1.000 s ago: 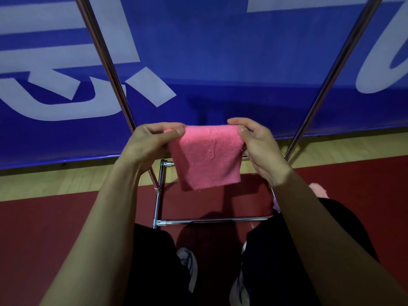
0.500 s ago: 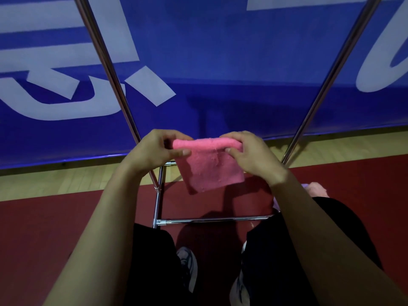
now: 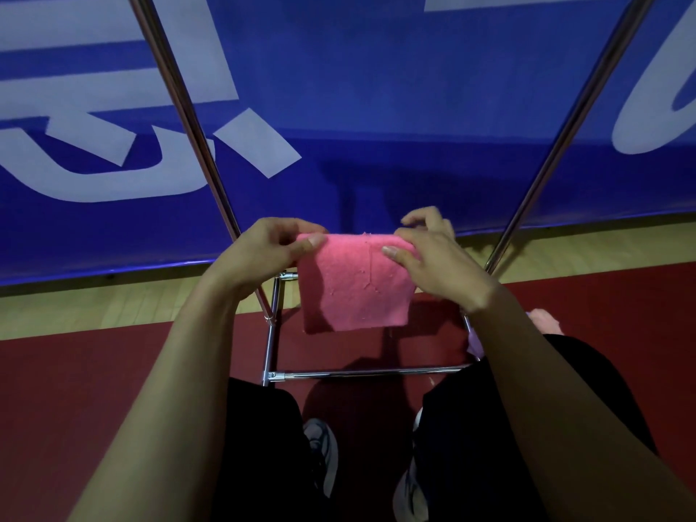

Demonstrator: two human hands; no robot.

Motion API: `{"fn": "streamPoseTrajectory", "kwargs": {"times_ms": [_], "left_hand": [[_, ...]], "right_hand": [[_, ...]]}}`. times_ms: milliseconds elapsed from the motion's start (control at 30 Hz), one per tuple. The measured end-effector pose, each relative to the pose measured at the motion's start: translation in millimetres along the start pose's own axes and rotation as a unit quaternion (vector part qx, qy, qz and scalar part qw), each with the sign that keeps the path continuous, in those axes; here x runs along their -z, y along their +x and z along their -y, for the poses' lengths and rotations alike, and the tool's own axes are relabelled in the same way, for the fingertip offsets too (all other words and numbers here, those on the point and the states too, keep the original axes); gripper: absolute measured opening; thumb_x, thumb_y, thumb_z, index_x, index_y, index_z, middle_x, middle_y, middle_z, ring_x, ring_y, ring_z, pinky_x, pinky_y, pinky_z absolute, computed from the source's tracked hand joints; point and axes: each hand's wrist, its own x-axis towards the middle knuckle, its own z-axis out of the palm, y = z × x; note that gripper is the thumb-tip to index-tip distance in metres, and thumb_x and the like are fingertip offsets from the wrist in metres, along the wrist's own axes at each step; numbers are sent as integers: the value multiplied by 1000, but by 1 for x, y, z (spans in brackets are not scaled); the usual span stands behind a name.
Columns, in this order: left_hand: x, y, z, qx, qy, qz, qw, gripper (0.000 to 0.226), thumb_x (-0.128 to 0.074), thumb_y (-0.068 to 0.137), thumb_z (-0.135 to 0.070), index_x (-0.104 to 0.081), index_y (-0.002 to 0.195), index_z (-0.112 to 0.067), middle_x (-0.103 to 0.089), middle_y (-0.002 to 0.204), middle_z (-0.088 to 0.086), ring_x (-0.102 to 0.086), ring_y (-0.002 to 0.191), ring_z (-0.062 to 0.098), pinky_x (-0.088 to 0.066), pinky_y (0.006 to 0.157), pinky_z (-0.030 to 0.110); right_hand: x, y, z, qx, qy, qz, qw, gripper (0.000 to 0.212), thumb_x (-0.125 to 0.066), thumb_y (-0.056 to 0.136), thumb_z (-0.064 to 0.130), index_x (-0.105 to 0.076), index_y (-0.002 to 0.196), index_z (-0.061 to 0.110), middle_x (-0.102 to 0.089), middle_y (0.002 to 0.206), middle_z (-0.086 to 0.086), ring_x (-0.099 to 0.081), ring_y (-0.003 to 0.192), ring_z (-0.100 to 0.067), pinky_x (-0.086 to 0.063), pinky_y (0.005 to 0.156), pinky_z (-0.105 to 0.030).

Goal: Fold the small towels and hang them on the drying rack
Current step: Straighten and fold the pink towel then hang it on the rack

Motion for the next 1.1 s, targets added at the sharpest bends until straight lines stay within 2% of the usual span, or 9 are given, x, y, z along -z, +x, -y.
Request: {"fn": "streamPoseTrajectory", "kwargs": {"times_ms": [67, 133, 367, 600, 767, 867, 933, 1000, 1100], "left_hand": [[-1, 1, 1, -8, 51, 24, 998, 43, -79, 90, -29, -69, 130, -15, -76, 114, 0, -73, 107, 15, -58, 101, 37], [-4, 5, 4, -20, 129, -4, 991, 39, -80, 91, -23, -70, 129, -18, -76, 110, -1, -73, 103, 15, -59, 98, 41], [-4, 8, 6, -63, 193, -92, 975, 6, -74, 96, -22, -72, 93, -27, -74, 88, 1, -73, 84, 21, -61, 81, 50], [-5, -9, -5, -81, 111, -95, 986, 4, -66, 102, -21, -70, 101, -23, -78, 96, -2, -76, 89, 12, -64, 81, 28], [-13, -38, -27, -117, 25, -100, 988, 11, -58, 107, -22, -63, 112, -13, -79, 95, 6, -77, 92, 25, -64, 79, 33], [-13, -53, -49, -169, 25, -88, 981, 10, -56, 108, -25, -62, 114, -20, -78, 96, 7, -72, 95, 34, -59, 88, 52], [-13, -60, -66, -198, 36, -66, 977, 9, -57, 107, -26, -63, 113, -23, -76, 95, 7, -68, 92, 40, -54, 86, 55], [-12, -66, -85, -225, 44, -46, 972, 9, -58, 107, -21, -62, 115, -19, -76, 95, 5, -69, 87, 37, -55, 81, 49], [-7, -75, -109, -247, 31, -24, 968, 16, -59, 106, -15, -58, 121, -8, -77, 99, 6, -74, 90, 31, -57, 86, 50]], "right_hand": [[3, 1, 0, 8, 16, 8, 1000, 28, -55, 102, 45, -64, 97, 19, -65, 100, 0, -58, 98, -23, -43, 81, -37], [5, 1, 1, 1, 25, 16, 1000, 29, -53, 103, 45, -56, 88, 20, -60, 77, 3, -58, 79, -23, -41, 67, -38], [10, 0, 2, 30, 29, 15, 999, 40, -54, 102, 47, -51, 76, 17, -53, 66, 0, -50, 64, -15, -32, 60, -39], [37, -17, 9, 77, 12, -36, 996, 54, -52, 99, 60, -49, 69, 15, -48, 60, -4, -45, 57, -18, -31, 56, -31], [46, -52, 30, 120, 23, -55, 991, 58, -44, 103, 56, -42, 69, 9, -38, 60, -10, -38, 53, -15, -31, 57, -36], [50, -65, 43, 121, 106, -46, 986, 41, -52, 104, 45, -62, 84, 10, -60, 71, 1, -57, 66, -2, -48, 66, -32], [57, -62, 58, 95, 221, -2, 971, 23, -59, 101, 36, -66, 119, 22, -70, 115, 12, -65, 104, 5, -53, 86, -17], [69, -54, 80, 111, 266, 11, 958, 43, -60, 101, 41, -54, 141, 27, -57, 142, 16, -54, 130, 4, -51, 105, -27], [90, -43, 118, 147, 294, 25, 944, 41, -47, 105, 48, -51, 144, 34, -61, 139, 18, -53, 131, 4, -44, 111, -28]]}}
